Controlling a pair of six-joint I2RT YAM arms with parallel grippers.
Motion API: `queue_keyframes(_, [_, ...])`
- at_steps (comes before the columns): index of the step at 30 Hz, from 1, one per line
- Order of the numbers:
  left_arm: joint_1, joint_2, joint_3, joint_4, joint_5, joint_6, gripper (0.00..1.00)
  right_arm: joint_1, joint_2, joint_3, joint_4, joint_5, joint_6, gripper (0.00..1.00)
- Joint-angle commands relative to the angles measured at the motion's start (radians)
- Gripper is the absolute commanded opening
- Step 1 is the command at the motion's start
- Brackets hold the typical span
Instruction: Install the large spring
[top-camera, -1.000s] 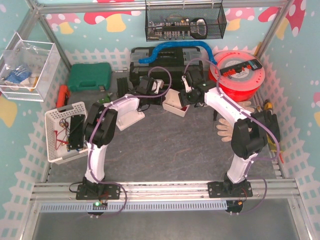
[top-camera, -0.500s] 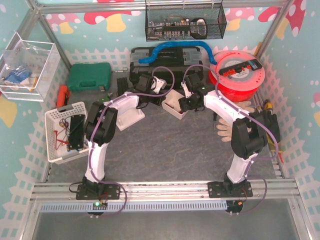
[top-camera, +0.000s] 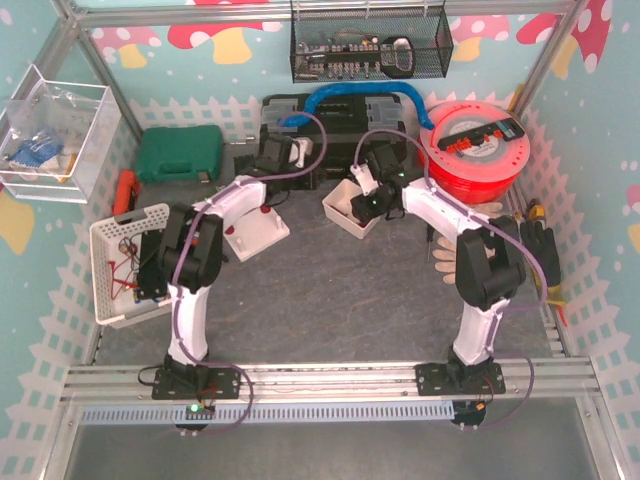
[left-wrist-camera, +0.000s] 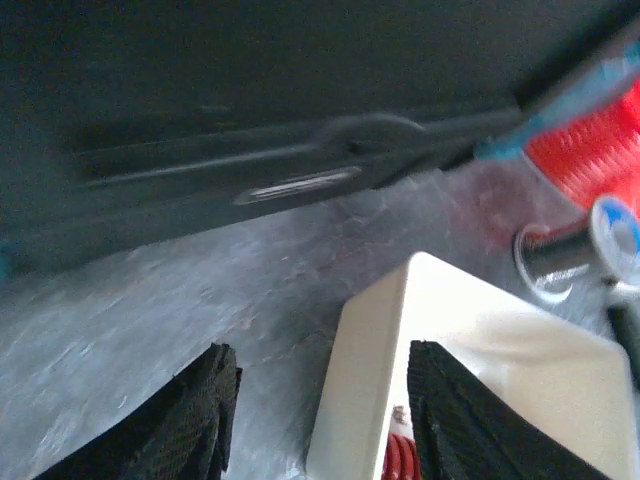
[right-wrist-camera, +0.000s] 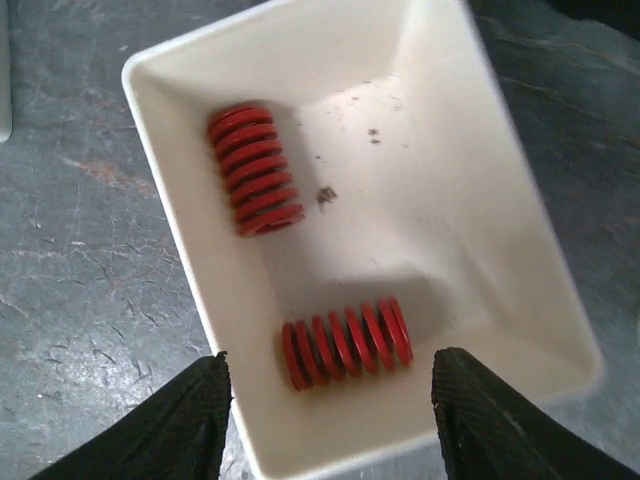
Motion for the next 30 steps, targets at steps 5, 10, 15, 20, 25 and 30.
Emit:
queue_keyframes(5, [0.053, -0.237, -0.215, 0.018, -0.031, -0.587, 0.41, -0.044, 0.22, 0.145, -0.009, -0.144, -0.16, 0.53])
queue_keyframes(10, [0.008, -0.219, -0.224, 0.018, 0.012, -0.669, 0.46, -0.044, 0.287, 0.201, -0.009, -0.184, -0.167, 0.52])
queue_keyframes(15, [-0.045, -0.146, -0.185, 0.019, 0.062, -0.703, 0.48, -0.042, 0.305, 0.167, -0.004, -0.234, -0.153, 0.53])
queue_keyframes(20, [-0.059, -0.112, -0.194, 0.021, 0.068, -0.73, 0.46, -0.038, 0.343, 0.16, 0.003, -0.258, -0.134, 0.57])
queue_keyframes(25, [-0.065, -0.084, -0.194, 0.023, 0.079, -0.74, 0.41, -0.038, 0.387, 0.162, 0.001, -0.187, -0.123, 0.56])
queue_keyframes(30, [-0.071, -0.065, -0.18, 0.023, 0.084, -0.742, 0.4, -0.038, 0.381, 0.169, 0.035, -0.141, -0.085, 0.44])
